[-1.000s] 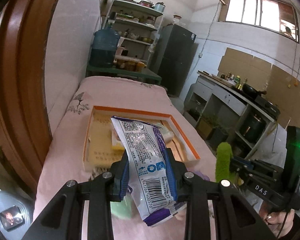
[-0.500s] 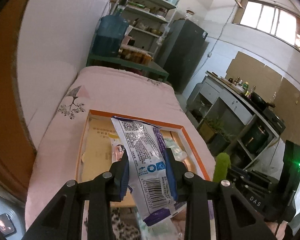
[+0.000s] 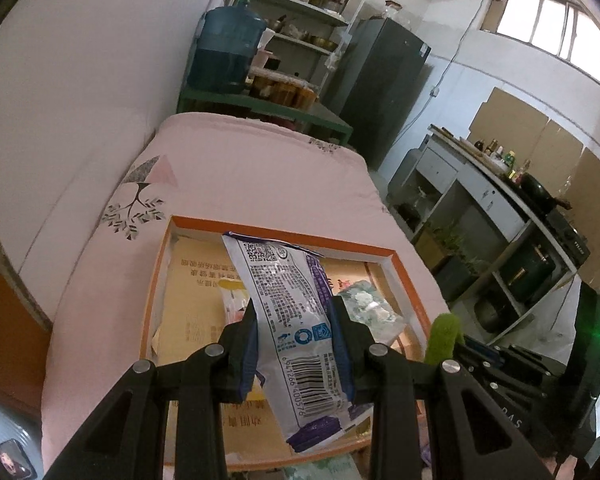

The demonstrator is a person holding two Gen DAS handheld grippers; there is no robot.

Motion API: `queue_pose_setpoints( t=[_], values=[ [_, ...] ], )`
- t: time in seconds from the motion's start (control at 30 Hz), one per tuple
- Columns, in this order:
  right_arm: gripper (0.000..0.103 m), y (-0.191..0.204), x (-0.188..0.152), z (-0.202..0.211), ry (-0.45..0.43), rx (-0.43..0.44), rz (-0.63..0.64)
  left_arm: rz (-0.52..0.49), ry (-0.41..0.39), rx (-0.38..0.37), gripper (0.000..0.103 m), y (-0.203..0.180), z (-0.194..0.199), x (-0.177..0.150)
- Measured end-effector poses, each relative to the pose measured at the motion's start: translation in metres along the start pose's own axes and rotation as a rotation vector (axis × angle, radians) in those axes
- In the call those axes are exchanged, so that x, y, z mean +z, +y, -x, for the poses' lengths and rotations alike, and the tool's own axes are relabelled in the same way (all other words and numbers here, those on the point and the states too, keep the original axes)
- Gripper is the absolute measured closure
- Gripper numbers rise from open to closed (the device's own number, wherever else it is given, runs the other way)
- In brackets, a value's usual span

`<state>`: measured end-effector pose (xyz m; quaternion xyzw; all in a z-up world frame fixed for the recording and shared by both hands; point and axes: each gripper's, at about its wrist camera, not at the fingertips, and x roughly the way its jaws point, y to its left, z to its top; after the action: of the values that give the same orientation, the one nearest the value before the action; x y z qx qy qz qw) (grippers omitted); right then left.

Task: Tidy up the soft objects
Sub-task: 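Carry the snack bag and green ring over the cardboard tray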

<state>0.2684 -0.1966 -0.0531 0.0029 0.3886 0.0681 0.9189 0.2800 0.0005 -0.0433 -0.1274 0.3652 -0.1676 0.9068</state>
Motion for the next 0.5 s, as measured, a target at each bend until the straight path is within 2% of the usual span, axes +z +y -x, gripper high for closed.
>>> queue_pose_setpoints(
  t=[0.5],
  values=[
    [0.089, -0.007, -0.003, -0.03, 0.06, -0.017, 0.002, -0.007, 0.061, 0.03, 0.07, -0.003, -0.038, 0.003]
  ],
)
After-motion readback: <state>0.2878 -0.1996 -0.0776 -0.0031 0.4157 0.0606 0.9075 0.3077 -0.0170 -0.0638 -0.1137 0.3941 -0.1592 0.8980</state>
